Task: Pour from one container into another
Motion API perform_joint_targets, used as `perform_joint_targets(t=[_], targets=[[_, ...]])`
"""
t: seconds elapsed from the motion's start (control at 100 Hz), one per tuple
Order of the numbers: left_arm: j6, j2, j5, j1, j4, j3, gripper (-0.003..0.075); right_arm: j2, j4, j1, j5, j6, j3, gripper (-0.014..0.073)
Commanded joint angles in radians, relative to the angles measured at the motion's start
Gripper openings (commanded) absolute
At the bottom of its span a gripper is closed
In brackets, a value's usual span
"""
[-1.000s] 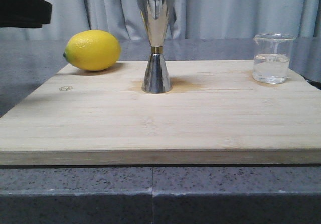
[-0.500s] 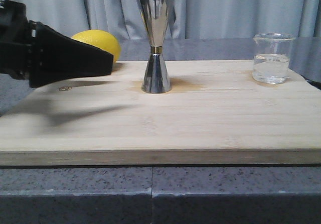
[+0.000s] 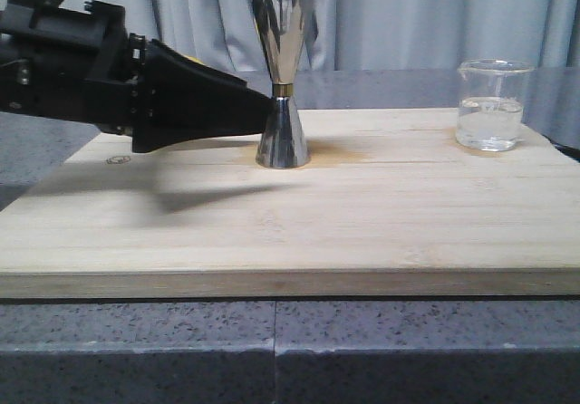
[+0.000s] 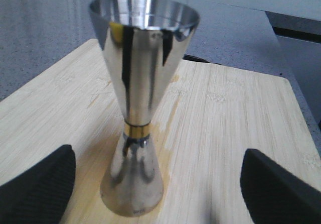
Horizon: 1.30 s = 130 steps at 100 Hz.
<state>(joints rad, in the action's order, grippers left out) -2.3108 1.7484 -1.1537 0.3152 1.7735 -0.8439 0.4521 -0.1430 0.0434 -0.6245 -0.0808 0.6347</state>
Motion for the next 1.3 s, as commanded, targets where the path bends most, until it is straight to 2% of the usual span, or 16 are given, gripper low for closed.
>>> perform_joint_targets(t=[0.0, 0.39, 0.76, 0.86, 1.12, 1.29], targets=[[0.001, -0.017, -0.116, 0.029, 0.078, -0.051, 0.0620, 0.016, -0.004, -0.002, 0.067, -0.005, 0.037, 0.0554], [0.031, 0.067, -0.116, 0.074, 0.078, -0.169, 0.0620, 0.016, -0.004, -0.002, 0.062, -0.005, 0.037, 0.0554], [0.031, 0.070, -0.116, 0.074, 0.078, -0.172, 0.0610, 0.016, -0.004, -0.002, 0.047, -0.005, 0.037, 0.0554], [0.031, 0.070, -0.116, 0.074, 0.078, -0.172, 0.0540, 0.016, -0.004, -0.002, 0.047, -0.005, 0.037, 0.0554], [0.031, 0.070, -0.116, 0.074, 0.078, -0.172, 0.0258, 0.016, -0.004, -0.002, 0.047, -0.005, 0.037, 0.0554], [0.031, 0.070, -0.116, 0.074, 0.078, -0.172, 0.0136, 0.016, -0.004, -0.002, 0.047, -0.005, 0.037, 0.0554]])
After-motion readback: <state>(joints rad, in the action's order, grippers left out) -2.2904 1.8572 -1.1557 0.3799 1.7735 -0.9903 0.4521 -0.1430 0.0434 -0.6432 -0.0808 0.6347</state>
